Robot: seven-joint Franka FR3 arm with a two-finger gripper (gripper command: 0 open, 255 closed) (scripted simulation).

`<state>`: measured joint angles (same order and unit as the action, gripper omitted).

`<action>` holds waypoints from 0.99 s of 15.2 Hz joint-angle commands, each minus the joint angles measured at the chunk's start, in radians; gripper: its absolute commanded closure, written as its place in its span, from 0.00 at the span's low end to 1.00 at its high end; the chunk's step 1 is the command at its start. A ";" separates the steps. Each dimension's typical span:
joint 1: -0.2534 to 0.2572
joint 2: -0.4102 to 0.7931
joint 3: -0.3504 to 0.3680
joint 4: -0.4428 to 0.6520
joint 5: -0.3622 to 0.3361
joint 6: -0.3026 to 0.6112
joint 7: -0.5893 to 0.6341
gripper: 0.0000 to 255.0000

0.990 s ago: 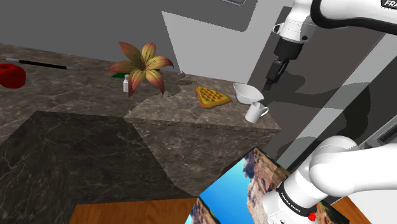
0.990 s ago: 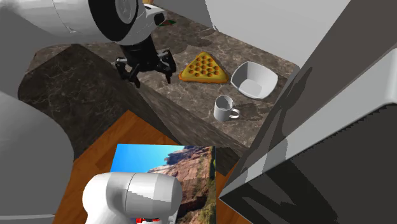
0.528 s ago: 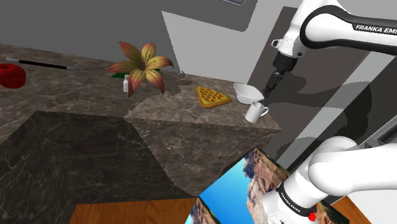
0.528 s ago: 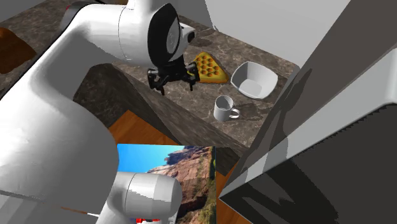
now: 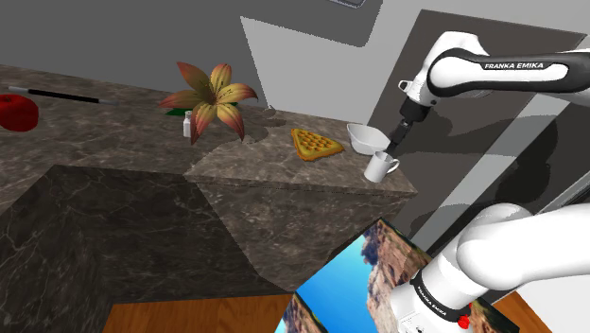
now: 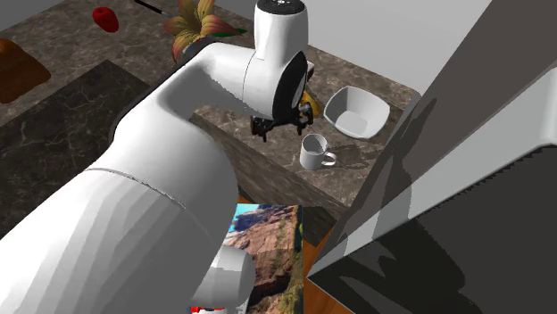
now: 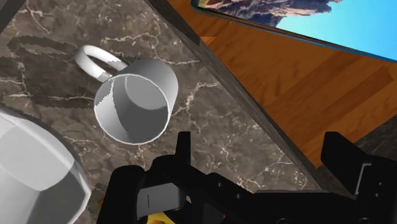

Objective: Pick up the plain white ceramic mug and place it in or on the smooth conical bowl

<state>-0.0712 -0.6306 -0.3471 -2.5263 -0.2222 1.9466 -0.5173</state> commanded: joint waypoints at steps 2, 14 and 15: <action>-0.001 0.079 -0.081 -0.010 -0.009 0.107 -0.082 0.00; 0.032 0.281 -0.218 -0.039 0.033 0.353 -0.219 0.00; 0.032 0.281 -0.218 -0.039 0.033 0.353 -0.219 0.00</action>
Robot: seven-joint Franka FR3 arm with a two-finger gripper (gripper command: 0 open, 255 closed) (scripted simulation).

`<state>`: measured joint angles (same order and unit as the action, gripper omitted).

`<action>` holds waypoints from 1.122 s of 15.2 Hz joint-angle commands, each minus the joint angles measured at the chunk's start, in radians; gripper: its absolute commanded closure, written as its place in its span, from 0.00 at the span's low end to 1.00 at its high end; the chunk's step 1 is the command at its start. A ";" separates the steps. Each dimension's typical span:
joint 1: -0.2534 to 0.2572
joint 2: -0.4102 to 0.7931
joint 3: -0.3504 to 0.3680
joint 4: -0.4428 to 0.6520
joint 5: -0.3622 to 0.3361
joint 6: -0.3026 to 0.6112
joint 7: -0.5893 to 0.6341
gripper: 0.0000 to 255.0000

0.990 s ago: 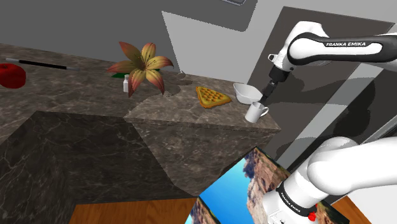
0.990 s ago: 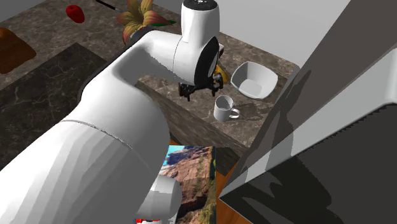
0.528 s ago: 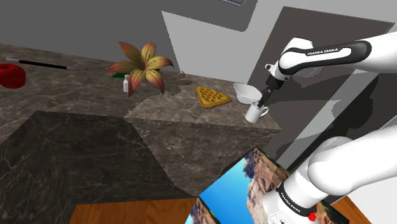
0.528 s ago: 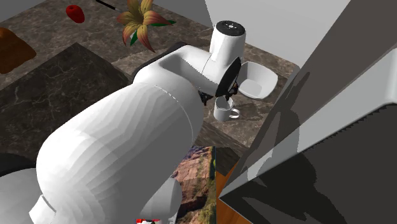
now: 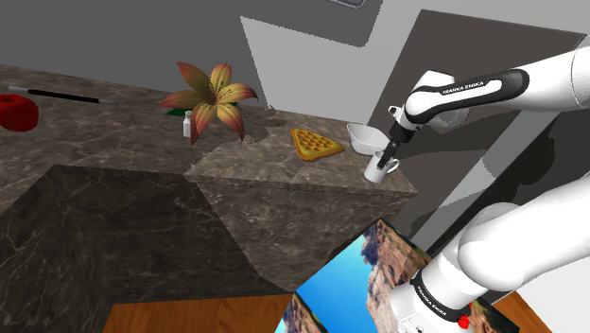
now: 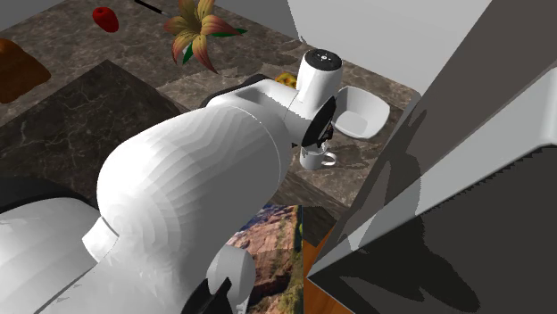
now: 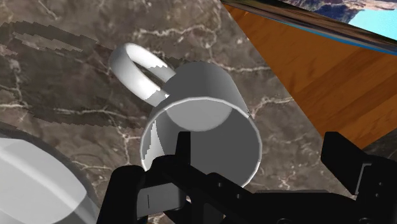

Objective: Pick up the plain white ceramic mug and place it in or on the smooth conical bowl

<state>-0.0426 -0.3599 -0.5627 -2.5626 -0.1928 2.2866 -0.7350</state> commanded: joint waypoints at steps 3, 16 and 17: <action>0.003 0.010 -0.003 -0.003 0.004 0.013 -0.001 0.00; 0.003 0.010 -0.003 -0.003 0.004 0.013 -0.002 1.00; 0.003 0.010 -0.003 -0.003 0.004 0.013 -0.001 1.00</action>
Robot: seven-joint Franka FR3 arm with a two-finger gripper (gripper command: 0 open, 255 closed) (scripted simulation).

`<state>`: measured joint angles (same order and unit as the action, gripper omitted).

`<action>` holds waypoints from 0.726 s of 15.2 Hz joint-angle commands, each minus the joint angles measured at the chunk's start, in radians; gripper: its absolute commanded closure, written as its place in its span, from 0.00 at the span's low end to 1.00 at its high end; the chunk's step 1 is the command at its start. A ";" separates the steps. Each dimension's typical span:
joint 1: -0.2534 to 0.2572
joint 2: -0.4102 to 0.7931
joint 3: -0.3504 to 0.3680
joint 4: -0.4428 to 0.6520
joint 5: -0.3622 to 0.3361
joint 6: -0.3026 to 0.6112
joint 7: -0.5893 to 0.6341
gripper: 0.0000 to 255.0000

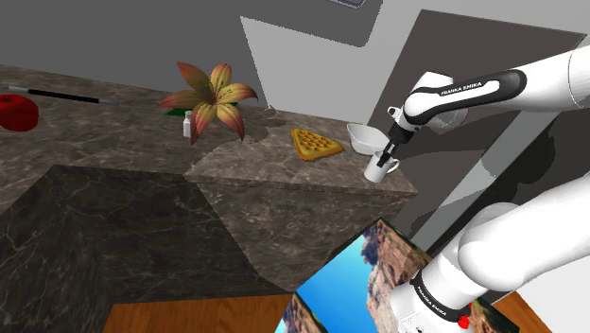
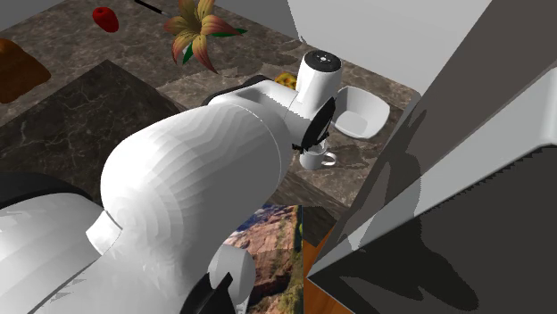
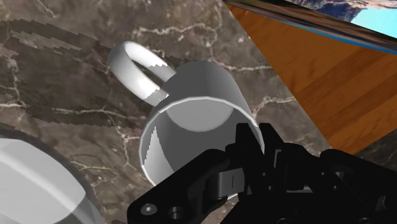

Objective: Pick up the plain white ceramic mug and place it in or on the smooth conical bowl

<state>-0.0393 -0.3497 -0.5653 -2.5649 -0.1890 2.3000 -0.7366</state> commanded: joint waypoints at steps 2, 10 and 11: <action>-0.003 -0.018 0.008 0.014 -0.004 -0.032 0.006 1.00; -0.011 -0.080 0.038 0.079 -0.012 -0.156 0.022 1.00; -0.011 -0.086 0.042 0.088 -0.012 -0.171 0.023 1.00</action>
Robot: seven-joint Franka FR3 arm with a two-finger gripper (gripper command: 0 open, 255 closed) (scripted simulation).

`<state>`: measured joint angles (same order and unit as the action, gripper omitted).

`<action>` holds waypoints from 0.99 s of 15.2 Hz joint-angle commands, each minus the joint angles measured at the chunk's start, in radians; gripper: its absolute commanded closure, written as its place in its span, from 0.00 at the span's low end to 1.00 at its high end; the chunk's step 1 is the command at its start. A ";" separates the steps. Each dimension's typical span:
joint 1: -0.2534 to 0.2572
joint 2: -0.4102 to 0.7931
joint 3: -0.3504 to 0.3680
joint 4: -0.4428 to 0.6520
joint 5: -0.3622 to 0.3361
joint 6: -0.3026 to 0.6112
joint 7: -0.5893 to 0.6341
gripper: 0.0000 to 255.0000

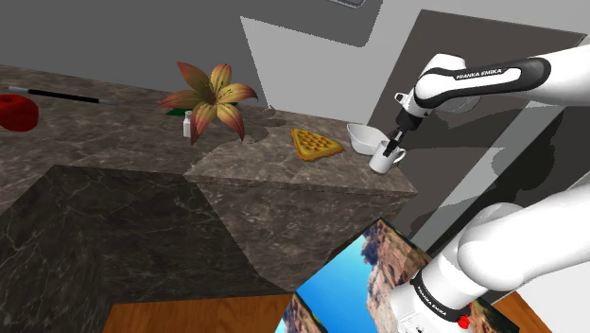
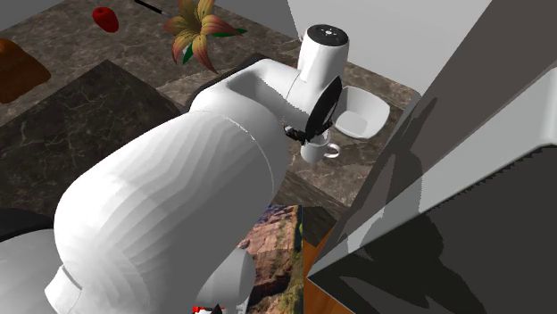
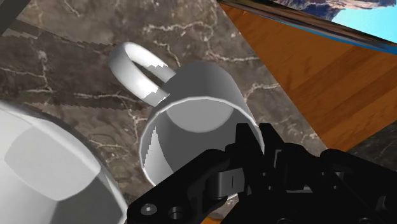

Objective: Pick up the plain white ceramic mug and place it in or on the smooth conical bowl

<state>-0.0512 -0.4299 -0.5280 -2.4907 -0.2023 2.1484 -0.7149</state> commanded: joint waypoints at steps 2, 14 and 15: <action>0.000 -0.017 0.011 0.032 0.001 -0.049 0.004 1.00; 0.002 -0.062 0.047 0.160 0.009 -0.221 0.013 1.00; 0.002 -0.064 0.049 0.172 0.011 -0.234 0.014 1.00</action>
<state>-0.0492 -0.4911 -0.4806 -2.3312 -0.1924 1.9289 -0.7005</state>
